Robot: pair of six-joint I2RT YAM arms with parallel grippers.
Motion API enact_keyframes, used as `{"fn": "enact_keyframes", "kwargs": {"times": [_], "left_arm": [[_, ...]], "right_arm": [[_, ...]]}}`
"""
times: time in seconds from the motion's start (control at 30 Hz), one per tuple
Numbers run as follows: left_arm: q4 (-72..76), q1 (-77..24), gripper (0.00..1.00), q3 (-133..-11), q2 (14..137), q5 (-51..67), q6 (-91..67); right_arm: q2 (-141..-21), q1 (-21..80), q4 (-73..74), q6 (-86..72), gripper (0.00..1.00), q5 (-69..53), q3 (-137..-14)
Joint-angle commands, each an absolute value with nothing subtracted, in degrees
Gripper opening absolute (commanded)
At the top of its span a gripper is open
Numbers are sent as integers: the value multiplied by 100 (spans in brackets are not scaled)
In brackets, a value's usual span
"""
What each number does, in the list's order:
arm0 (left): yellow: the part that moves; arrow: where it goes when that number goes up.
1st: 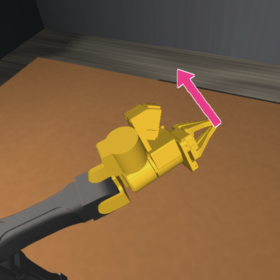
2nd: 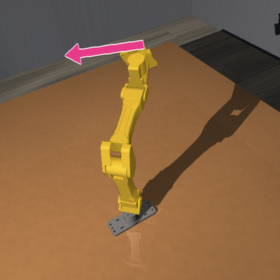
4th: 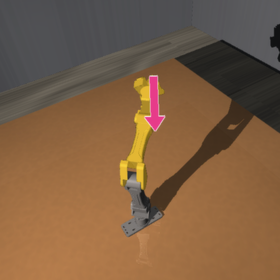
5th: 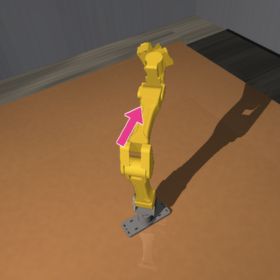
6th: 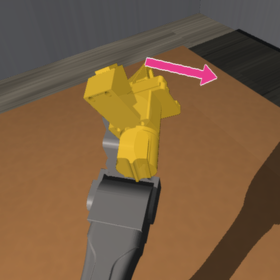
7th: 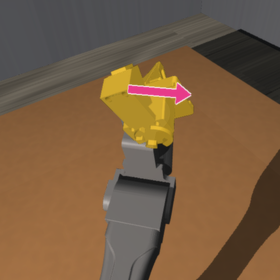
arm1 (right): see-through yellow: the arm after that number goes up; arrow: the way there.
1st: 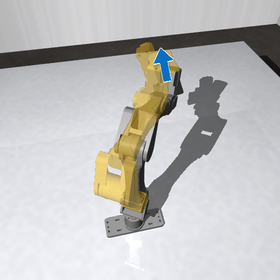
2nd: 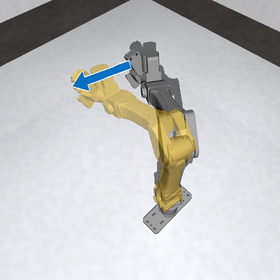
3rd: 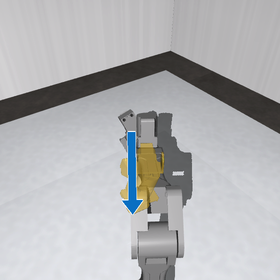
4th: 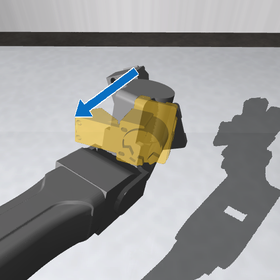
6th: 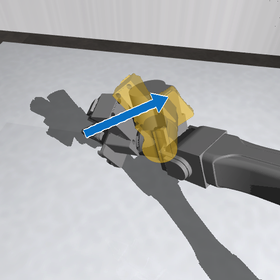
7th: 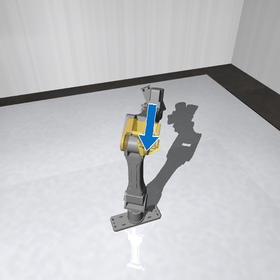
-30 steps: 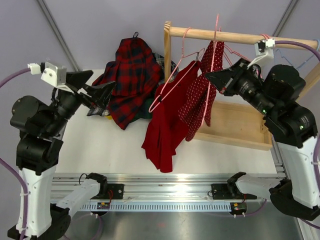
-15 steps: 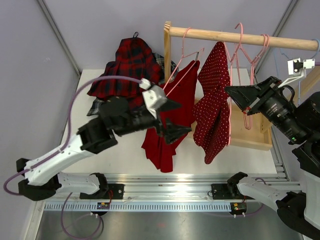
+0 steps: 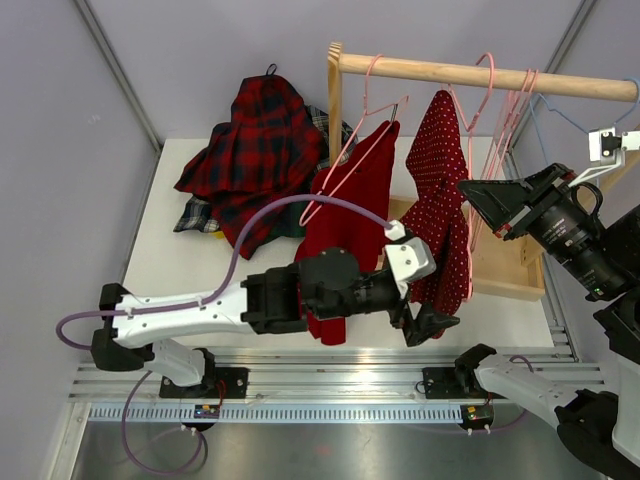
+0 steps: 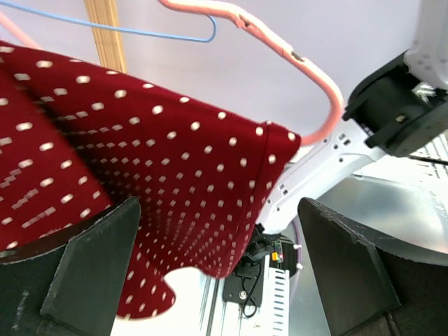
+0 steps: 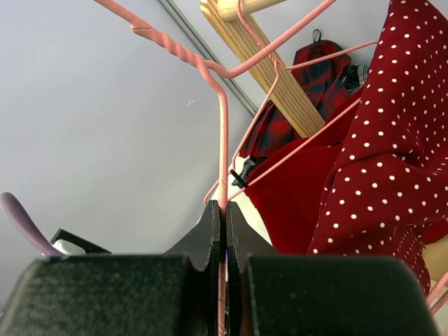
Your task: Remove the skirt from the hanger
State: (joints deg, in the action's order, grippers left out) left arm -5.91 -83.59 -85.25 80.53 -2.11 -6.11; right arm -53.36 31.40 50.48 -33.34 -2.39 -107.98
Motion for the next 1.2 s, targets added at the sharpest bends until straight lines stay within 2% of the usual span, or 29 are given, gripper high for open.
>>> {"fn": "enact_keyframes", "kwargs": {"times": [0.0, 0.17, 0.2, 0.3, 0.33, 0.4, 0.53, 0.7, 0.9, 1.0, 1.17], "left_arm": [[-246, -8534, 99, -9017, 8358, -763, -475], [-404, -8833, 97, -9395, 8745, -1827, -176], [-422, -8877, 84, -9413, 8780, -1959, -115], [-430, -8903, 57, -9378, 8728, -2039, -97], [-465, -8912, 42, -9361, 8701, -2039, -97], [-501, -8947, 31, -9273, 8640, -2091, -132], [-659, -9044, 1, -9018, 8394, -2232, -202], [-606, -9219, 0, -8264, 7964, -2276, -482], [-554, -9623, 0, -6471, 7304, -2302, -1456], [-536, -9940, 0, -5627, 7111, -2609, -2073], [-1019, -10370, 0, -5046, 7075, -3067, -3005]], "right_arm": [[-5274, 3199, 4430, -3340, 0, -176, -10907], [-5282, 3199, 4482, -3349, 0, -211, -11021], [-5282, 3208, 4491, -3340, 0, -185, -11048], [-5282, 3199, 4570, -3278, 0, -132, -11109], [-5282, 3199, 4588, -3270, 0, -123, -11118], [-5309, 3199, 4623, -3217, 0, -71, -11162], [-5335, 3199, 4632, -3112, 0, -26, -11223], [-5458, 3199, 4632, -2831, 0, 430, -11434], [-6283, 3199, 4948, -2347, 0, 501, -12242], [-6398, 3199, 4747, -2294, 0, 597, -12217], [-6346, 3199, 4562, -2461, 0, 694, -11866]]}}
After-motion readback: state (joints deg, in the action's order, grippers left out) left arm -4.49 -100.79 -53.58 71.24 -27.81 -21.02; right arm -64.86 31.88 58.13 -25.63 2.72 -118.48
